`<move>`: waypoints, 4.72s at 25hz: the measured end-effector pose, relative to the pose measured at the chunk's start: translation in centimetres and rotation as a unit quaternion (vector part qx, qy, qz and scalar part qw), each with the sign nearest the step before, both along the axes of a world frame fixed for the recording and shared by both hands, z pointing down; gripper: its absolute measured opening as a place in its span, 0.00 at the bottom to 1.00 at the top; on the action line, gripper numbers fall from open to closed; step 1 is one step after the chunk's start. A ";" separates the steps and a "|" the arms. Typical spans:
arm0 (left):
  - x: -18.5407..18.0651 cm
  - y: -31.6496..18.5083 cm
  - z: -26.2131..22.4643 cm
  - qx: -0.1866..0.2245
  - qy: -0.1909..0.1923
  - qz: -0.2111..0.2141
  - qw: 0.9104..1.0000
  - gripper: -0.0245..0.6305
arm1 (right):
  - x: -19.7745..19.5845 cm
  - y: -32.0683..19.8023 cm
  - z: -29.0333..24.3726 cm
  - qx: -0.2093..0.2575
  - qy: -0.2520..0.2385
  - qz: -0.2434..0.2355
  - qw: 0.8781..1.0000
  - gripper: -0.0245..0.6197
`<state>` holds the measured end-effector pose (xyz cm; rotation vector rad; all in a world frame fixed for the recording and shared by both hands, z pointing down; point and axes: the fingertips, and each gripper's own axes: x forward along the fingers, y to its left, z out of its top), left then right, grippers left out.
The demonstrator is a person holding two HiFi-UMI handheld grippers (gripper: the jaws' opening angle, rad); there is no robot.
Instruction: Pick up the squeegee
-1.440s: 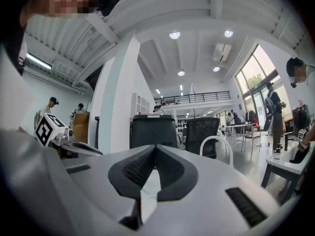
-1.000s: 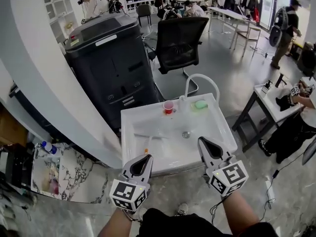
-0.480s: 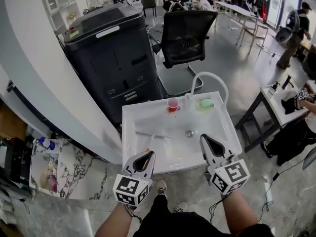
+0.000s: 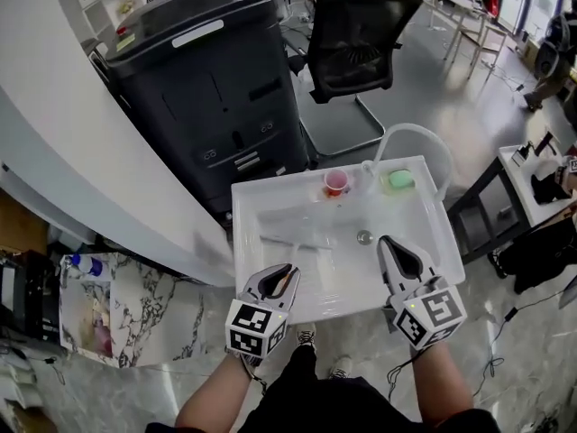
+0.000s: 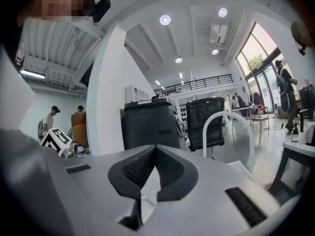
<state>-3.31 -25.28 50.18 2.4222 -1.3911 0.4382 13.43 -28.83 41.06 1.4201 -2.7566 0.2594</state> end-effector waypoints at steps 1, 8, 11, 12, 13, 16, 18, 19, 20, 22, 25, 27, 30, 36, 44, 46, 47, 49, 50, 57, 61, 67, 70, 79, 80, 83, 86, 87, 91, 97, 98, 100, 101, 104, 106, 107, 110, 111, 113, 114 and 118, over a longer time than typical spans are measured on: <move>-0.2 -0.6 0.7 -0.007 -0.002 0.001 1.000 0.15 | -0.3 -0.5 0.4 -0.005 0.001 0.001 1.000 0.06; -1.4 -4.4 6.4 -0.071 -0.023 0.005 0.997 0.32 | -2.3 -3.9 3.3 -0.035 0.015 -0.004 0.999 0.06; -1.8 -5.7 9.3 -0.103 -0.032 0.005 0.994 0.34 | -3.0 -5.1 4.5 -0.048 0.019 -0.005 0.999 0.06; -1.9 -6.1 10.2 -0.113 -0.034 0.005 0.993 0.34 | -3.1 -5.5 4.8 -0.052 0.020 -0.005 0.998 0.06; -2.1 -6.4 11.1 -0.124 -0.036 0.005 0.992 0.34 | -3.3 -5.8 5.2 -0.055 0.021 -0.005 0.998 0.06; -2.5 -7.4 13.4 -0.152 -0.042 0.004 0.987 0.34 | -3.6 -6.6 6.2 -0.067 0.024 -0.002 0.997 0.06; -2.7 -8.0 14.9 -0.170 -0.045 0.003 0.984 0.34 | -3.7 -7.1 6.9 -0.074 0.025 -0.001 0.997 0.06; -2.8 -8.2 15.6 -0.179 -0.046 0.003 0.983 0.34 | -3.8 -7.3 7.2 -0.077 0.026 -0.001 0.997 0.06; -2.8 -8.4 16.3 -0.188 -0.047 0.002 0.981 0.34 | -3.9 -7.5 7.5 -0.081 0.027 0.000 0.996 0.06; -2.9 -8.7 17.6 -0.205 -0.049 0.001 0.978 0.34 | -4.0 -7.8 8.1 -0.088 0.029 0.000 0.996 0.06; -2.8 -9.1 19.3 -0.229 -0.057 0.001 0.972 0.35 | -3.9 -8.3 8.8 -0.096 0.030 0.003 0.995 0.06; -2.6 -9.3 20.5 -0.243 -0.064 0.002 0.968 0.35 | -3.7 -8.5 9.2 -0.100 0.029 0.005 0.995 0.06; -2.5 -9.5 21.8 -0.262 -0.069 0.000 0.963 0.35 | -3.5 -8.7 9.8 -0.106 0.028 0.008 0.994 0.06; -2.2 -9.9 23.5 -0.289 -0.084 0.003 0.954 0.35 | -3.1 -8.8 10.4 -0.114 0.024 0.013 0.993 0.06; -2.7 -10.5 25.3 -0.309 -0.107 0.005 0.945 0.35 | -2.7 -8.8 10.7 -0.117 0.020 0.023 0.993 0.06; -2.6 -10.6 25.5 -0.313 -0.108 0.004 0.944 0.35 | -2.6 -8.8 10.8 -0.118 0.020 0.023 0.993 0.06; -2.6 -10.6 25.7 -0.314 -0.110 0.002 0.943 0.35 | -2.5 -8.8 10.8 -0.118 0.020 0.023 0.993 0.06; -2.7 -10.7 25.9 -0.313 -0.121 0.001 0.942 0.32 | -2.2 -8.8 10.9 -0.118 0.018 0.026 0.993 0.06; -2.9 -10.7 25.9 -0.312 -0.128 -0.001 0.941 0.30 | -2.1 -8.7 10.8 -0.118 0.017 0.027 0.992 0.06; -3.6 -10.7 25.9 -0.308 -0.145 -0.009 0.940 0.17 | -1.7 -8.2 10.5 -0.117 0.014 0.031 0.993 0.06; -3.4 -10.6 25.1 -0.299 -0.136 -0.009 0.944 0.17 | -1.3 -7.9 10.1 -0.112 0.013 0.030 0.993 0.06; -3.0 -10.7 21.4 -0.263 -0.115 -0.010 0.958 0.16 | -0.6 -6.9 8.9 -0.101 0.008 0.028 0.994 0.06; -2.8 -10.6 18.2 -0.235 -0.095 -0.021 0.967 0.16 | -0.4 -6.3 8.1 -0.092 0.005 0.026 0.995 0.06; -2.1 -7.9 7.0 -0.118 -0.034 -0.047 0.991 0.16 | 1.0 -3.1 5.4 -0.067 -0.005 0.012 0.998 0.06; -1.9 -7.3 5.6 -0.103 -0.023 -0.047 0.993 0.16 | 1.1 -2.7 5.1 -0.064 -0.007 0.010 0.998 0.06; -1.2 -5.3 1.1 -0.043 0.020 -0.037 0.998 0.16 | 1.2 -1.4 3.8 -0.050 -0.011 -0.001 0.999 0.06; -0.6 -2.8 -3.2 0.017 0.048 -0.032 0.998 0.16 | 1.2 0.3 2.4 -0.033 -0.008 -0.015 0.999 0.06; -0.4 -1.9 -4.5 0.034 0.051 -0.031 0.998 0.16 | 1.3 0.9 2.0 -0.027 -0.006 -0.019 0.999 0.06; 0.1 2.1 -8.6 0.084 0.064 -0.036 0.994 0.16 | 1.6 3.5 0.2 -0.004 -0.003 -0.035 0.999 0.06; 0.8 7.9 -11.6 0.121 0.055 -0.052 0.990 0.16 | 2.0 7.5 -1.5 0.016 -0.005 -0.056 0.998 0.06; 0.7 8.8 -11.9 0.124 0.053 -0.054 0.989 0.16 | 2.0 8.1 -1.6 0.017 -0.007 -0.059 0.998 0.06; 0.5 10.5 -12.4 0.128 0.053 -0.060 0.989 0.16 | 1.6 9.3 -1.7 0.015 -0.008 -0.064 0.998 0.06; 0.3 11.3 -12.6 0.129 0.054 -0.063 0.988 0.16 | 1.4 9.8 -1.7 0.014 -0.009 -0.066 0.998 0.06; -0.3 13.2 -13.0 0.131 0.053 -0.068 0.988 0.16 | 0.5 11.1 -1.5 0.008 -0.014 -0.074 0.997 0.06; -1.2 14.2 -13.0 0.133 0.050 -0.071 0.987 0.16 | -0.5 11.9 -1.5 0.007 -0.016 -0.079 0.997 0.06; -1.6 14.6 -13.1 0.133 0.050 -0.074 0.987 0.16 | -1.0 12.2 -1.5 0.006 -0.016 -0.081 0.997 0.06; -2.8 15.9 -13.4 0.131 0.052 -0.077 0.987 0.16 | -2.5 13.3 -1.7 0.005 -0.018 -0.084 0.996 0.06; -3.2 16.4 -13.4 0.132 0.050 -0.075 0.987 0.16 | -3.0 13.6 -1.8 0.006 -0.019 -0.084 0.996 0.06; -4.2 17.1 -13.5 0.135 0.048 -0.066 0.987 0.16 | -4.2 14.4 -2.0 0.007 -0.021 -0.080 0.997 0.06; -4.7 17.5 -13.5 0.136 0.047 -0.062 0.988 0.16 | -4.8 14.8 -2.1 0.007 -0.021 -0.078 0.997 0.06; -6.7 19.0 -13.8 0.137 0.053 -0.045 0.988 0.16 | -7.0 17.0 -2.3 0.008 -0.018 -0.062 0.998 0.06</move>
